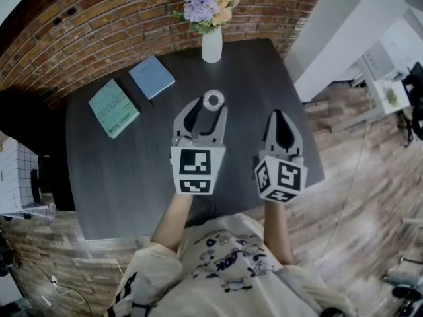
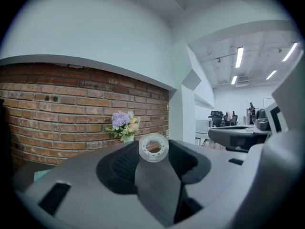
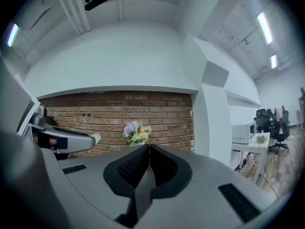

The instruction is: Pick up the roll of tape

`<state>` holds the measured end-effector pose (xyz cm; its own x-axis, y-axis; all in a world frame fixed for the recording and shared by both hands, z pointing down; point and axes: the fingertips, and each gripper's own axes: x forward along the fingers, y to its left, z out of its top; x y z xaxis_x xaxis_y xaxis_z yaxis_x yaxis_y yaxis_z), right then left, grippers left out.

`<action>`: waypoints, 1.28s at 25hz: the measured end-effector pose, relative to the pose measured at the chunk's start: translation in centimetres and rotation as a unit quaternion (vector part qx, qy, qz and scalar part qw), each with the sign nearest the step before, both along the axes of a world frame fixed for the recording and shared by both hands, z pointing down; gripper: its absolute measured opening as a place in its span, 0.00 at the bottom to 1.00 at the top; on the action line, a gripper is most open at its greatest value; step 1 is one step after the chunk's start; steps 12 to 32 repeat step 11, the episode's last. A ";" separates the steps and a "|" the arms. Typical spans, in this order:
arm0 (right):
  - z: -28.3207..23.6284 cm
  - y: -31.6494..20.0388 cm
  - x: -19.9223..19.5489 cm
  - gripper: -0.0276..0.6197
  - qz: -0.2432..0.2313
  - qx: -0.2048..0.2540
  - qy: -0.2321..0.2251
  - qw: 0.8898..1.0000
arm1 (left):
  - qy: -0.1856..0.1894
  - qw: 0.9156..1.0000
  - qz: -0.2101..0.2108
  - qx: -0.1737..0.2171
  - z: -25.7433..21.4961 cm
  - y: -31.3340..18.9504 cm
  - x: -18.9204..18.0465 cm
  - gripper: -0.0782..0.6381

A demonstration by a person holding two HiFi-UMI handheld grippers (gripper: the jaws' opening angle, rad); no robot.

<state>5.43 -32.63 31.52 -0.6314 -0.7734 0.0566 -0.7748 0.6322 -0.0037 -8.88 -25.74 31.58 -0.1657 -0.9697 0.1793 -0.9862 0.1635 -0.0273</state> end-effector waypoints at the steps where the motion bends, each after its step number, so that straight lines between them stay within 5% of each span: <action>1: 0.1 0.0 0.1 0.05 0.002 -0.001 0.000 1.000 | -0.001 1.000 0.001 0.000 0.0 0.0 0.0 0.38; 32: -0.4 -0.2 -0.2 0.05 -0.003 0.005 0.003 1.000 | -0.001 1.000 0.003 -0.003 0.1 -0.3 -0.1 0.38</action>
